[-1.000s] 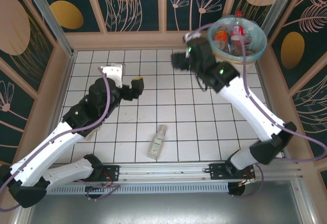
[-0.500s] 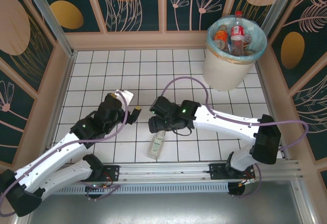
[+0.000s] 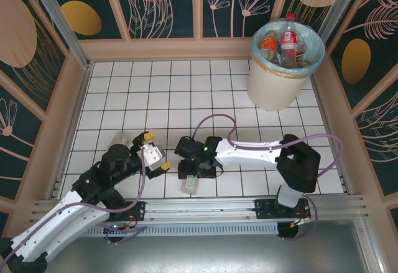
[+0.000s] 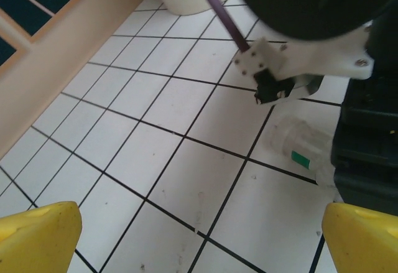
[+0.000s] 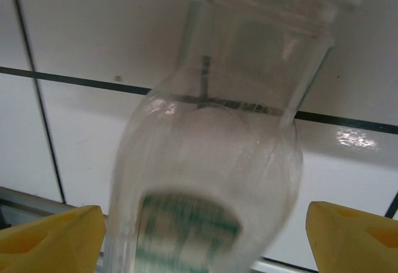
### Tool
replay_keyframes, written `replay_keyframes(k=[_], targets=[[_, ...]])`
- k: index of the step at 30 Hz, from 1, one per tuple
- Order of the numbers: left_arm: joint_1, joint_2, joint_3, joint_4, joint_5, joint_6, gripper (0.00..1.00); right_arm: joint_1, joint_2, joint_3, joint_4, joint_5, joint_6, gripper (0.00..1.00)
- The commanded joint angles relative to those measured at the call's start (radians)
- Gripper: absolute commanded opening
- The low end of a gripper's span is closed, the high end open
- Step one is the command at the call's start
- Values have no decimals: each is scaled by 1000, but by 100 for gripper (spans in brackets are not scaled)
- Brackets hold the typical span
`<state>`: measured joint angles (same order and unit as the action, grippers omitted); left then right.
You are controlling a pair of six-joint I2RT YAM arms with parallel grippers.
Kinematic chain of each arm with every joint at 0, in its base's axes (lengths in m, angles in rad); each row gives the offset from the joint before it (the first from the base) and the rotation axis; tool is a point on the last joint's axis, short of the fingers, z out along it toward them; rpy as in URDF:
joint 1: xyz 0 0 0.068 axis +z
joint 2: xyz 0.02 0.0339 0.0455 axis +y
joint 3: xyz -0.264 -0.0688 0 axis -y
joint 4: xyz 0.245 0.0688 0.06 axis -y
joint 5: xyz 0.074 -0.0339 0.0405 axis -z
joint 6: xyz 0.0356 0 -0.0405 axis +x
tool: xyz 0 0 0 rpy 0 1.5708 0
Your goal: Put the plastic bottles in the bin
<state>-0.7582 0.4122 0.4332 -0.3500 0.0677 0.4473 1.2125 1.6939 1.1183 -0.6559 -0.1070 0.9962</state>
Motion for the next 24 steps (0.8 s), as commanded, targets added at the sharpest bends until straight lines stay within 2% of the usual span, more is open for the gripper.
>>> replay_keyframes(k=[1, 3, 8, 12, 15, 19, 21, 24], targets=[[2, -37, 1, 37, 43, 54, 99, 5, 23, -26, 53, -48, 36, 82], [2, -43, -2, 44, 41, 55, 99, 3, 21, -47, 67, -58, 35, 78], [3, -13, 7, 39, 40, 50, 99, -13, -9, -78, 88, -59, 23, 55], [2, 21, 31, 73, 20, 14, 99, -25, -36, -25, 24, -35, -37, 49], [2, 85, 84, 149, -48, -98, 96, -51, -66, 80, -126, 40, -120, 48], [3, 249, 214, 236, -70, -279, 88, -171, -132, 286, -376, 232, -269, 46], [2, 345, 303, 255, -70, -344, 85, -259, -160, 415, -477, 333, -346, 45], [2, 477, 430, 264, -134, -479, 85, -410, -180, 627, -566, 445, -472, 45]])
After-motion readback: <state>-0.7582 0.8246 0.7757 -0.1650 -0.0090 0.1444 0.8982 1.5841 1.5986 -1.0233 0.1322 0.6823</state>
